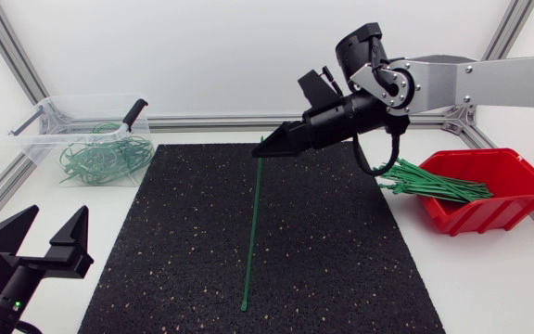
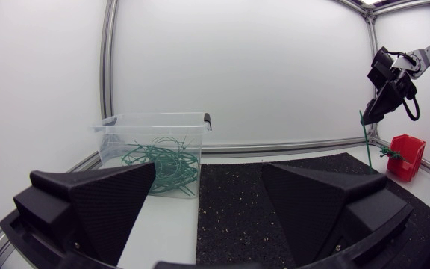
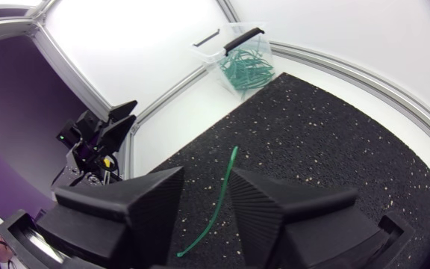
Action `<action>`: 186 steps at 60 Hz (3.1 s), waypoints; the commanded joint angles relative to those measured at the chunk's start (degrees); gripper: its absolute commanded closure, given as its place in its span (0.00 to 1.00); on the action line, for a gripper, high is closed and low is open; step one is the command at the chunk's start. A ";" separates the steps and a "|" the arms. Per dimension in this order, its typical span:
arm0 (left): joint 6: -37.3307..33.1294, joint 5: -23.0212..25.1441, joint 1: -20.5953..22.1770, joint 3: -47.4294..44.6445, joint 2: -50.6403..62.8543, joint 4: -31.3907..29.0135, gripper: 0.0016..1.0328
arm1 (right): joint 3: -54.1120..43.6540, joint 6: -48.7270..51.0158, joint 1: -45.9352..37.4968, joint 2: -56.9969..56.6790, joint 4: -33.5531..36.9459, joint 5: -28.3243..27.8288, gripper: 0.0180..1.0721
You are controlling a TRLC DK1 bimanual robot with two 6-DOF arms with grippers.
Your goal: Take a green cable tie from the red box, thread the tail through the head to close it, then place it in the transparent bin on the left.
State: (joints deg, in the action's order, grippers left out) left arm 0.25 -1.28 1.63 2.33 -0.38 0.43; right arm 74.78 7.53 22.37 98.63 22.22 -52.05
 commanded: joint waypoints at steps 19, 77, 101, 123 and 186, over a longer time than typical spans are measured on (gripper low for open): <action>1.15 0.31 -0.49 -2.15 -0.23 -1.48 0.04 | -5.44 6.44 0.92 -9.07 -1.65 15.67 0.07; 1.07 0.31 -0.57 -2.15 -0.23 -1.48 0.04 | -4.21 54.08 19.64 -9.95 23.66 44.49 0.05; 1.07 0.31 -0.57 -2.15 -0.23 -1.48 0.04 | -4.47 66.12 29.75 -3.44 27.97 52.84 0.05; 1.07 0.31 -0.57 -2.15 -0.23 -1.48 0.04 | 0.01 73.86 35.20 0.16 34.91 59.26 0.05; 1.07 0.31 -0.31 -2.15 -0.14 -1.48 0.04 | 5.72 82.03 42.49 11.32 33.86 58.56 0.14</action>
State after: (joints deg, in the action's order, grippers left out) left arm 0.25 -1.30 1.56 2.33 -0.38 0.43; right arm 80.18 87.72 64.55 107.33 56.60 7.11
